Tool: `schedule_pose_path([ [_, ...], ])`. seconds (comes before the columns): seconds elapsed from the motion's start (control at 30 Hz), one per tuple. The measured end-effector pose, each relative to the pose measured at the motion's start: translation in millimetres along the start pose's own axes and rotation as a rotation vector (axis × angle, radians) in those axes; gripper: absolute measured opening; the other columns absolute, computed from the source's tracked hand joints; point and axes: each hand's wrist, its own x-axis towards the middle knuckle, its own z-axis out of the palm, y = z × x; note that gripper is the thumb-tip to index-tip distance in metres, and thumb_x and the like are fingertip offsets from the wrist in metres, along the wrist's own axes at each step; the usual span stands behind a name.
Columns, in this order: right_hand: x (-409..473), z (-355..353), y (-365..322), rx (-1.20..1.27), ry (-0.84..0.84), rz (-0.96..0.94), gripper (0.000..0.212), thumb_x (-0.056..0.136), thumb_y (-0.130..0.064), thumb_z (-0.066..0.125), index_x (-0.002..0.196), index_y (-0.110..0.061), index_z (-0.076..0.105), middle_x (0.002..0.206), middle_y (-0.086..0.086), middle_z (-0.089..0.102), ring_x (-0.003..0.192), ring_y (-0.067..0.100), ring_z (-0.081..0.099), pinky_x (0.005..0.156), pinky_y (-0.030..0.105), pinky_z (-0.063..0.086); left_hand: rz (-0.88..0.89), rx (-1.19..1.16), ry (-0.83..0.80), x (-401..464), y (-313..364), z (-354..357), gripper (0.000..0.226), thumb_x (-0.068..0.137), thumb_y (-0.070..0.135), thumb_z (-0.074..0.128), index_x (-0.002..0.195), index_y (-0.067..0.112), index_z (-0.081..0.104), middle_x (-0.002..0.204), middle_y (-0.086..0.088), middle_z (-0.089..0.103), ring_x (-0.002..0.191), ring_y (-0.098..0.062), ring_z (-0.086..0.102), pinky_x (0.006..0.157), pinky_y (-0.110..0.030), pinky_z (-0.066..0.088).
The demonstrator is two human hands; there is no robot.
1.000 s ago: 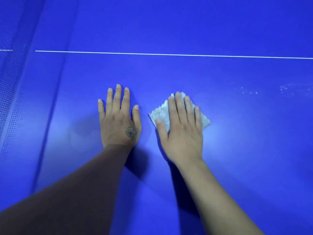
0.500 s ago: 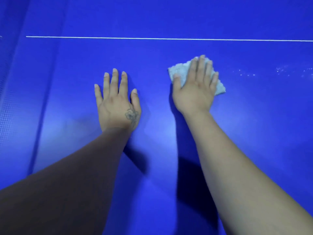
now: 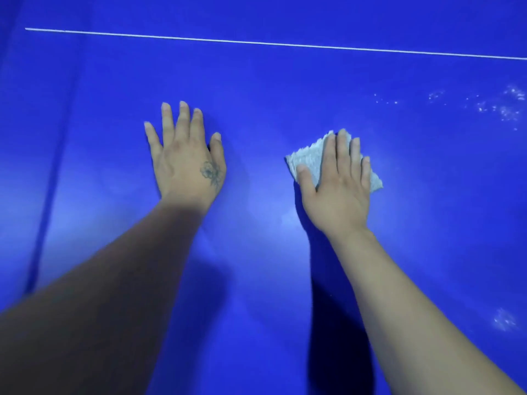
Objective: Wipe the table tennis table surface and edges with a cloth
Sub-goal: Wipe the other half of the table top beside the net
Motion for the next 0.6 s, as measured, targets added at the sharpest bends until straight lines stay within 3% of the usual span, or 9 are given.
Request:
schedule_pose_path([
  [0.13,37.0,6.8,-30.7,0.028,-0.037,0.142,0.084,0.104,-0.059,0.021,0.169,-0.009,0.006,0.178,0.011,0.000,0.164,0.034,-0.007,0.131,0.055,-0.001,0.022,-0.007,0.045,-100.6,10.8,-9.2,0.061,0.113,0.046,0.034,0.166,0.015,0.038,0.175,-0.010,0.028,0.165,-0.032,0.017,0.131,-0.062,0.014],
  [0.23,33.4,10.8,-56.7,0.038,-0.028,0.097,0.084,0.104,-0.058,0.023,0.169,-0.006,0.008,0.178,0.013,0.000,0.163,0.037,-0.005,0.130,0.058,-0.001,0.002,0.030,-0.016,-158.5,12.0,-1.1,0.064,0.111,0.049,0.038,0.169,0.022,0.032,0.178,-0.007,0.021,0.166,-0.032,0.014,0.130,-0.062,0.016],
  [0.4,-32.2,6.2,-63.3,0.047,-0.026,-0.124,0.082,0.105,-0.057,0.032,0.169,-0.008,0.014,0.178,0.010,0.007,0.164,0.032,0.001,0.131,0.055,0.005,-0.029,0.030,-0.034,-153.6,11.6,2.2,0.068,0.108,0.052,0.038,0.170,0.027,0.027,0.180,-0.003,0.015,0.167,-0.029,0.009,0.132,-0.060,0.012],
  [0.6,-98.1,-11.6,5.5,0.010,-0.074,-0.186,0.081,0.107,-0.057,0.038,0.170,-0.013,0.012,0.178,0.004,0.004,0.165,0.024,-0.002,0.132,0.053,0.010,-0.027,0.013,-0.006,-155.8,11.3,6.6,0.068,0.107,0.051,0.039,0.170,0.027,0.029,0.179,-0.002,0.016,0.166,-0.028,0.010,0.132,-0.060,0.013],
])
